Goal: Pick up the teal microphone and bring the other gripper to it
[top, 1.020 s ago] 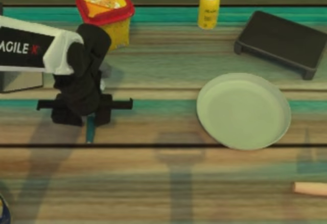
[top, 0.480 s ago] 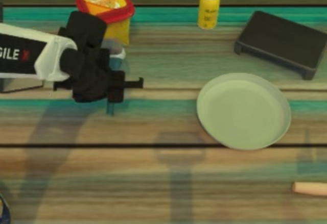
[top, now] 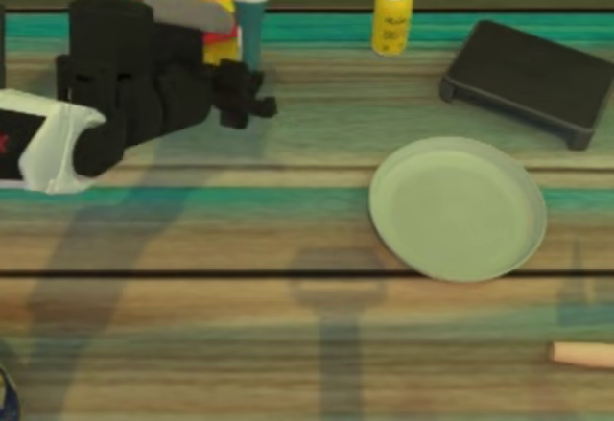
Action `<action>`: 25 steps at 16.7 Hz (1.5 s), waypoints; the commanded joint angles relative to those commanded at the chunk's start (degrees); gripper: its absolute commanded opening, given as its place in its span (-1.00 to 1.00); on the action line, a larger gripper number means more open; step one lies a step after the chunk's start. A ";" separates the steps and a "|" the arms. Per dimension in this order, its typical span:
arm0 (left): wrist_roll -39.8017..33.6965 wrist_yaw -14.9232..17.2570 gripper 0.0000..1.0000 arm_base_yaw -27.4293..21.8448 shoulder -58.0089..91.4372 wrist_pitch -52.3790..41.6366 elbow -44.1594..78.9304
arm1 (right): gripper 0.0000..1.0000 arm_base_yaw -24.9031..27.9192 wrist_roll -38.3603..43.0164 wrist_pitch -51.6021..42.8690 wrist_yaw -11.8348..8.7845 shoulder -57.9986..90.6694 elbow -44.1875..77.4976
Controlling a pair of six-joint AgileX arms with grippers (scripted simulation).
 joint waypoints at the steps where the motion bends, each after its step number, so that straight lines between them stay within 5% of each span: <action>1: 1.04 1.67 -1.00 0.16 -1.32 4.88 -1.37 | 1.00 0.00 0.00 0.00 0.00 0.00 0.00; 7: 5.76 8.81 -1.00 0.99 -8.29 23.79 -7.06 | 1.00 0.00 0.00 0.00 0.00 0.00 0.00; 14: 6.21 9.12 -1.00 0.59 -8.93 25.18 -7.37 | 1.00 0.00 0.00 0.00 0.00 0.00 0.00; 17: 5.61 5.20 -1.00 -2.89 -10.35 26.67 -8.83 | 1.00 0.00 0.00 0.00 0.00 0.00 0.00; 23: 3.48 -8.00 -1.00 -15.21 -15.25 31.62 -13.94 | 1.00 0.00 0.00 0.00 0.00 0.00 0.00; 25: 3.21 -9.71 -1.00 -16.92 -16.05 32.41 -14.60 | 1.00 0.00 0.00 0.00 0.00 0.00 0.00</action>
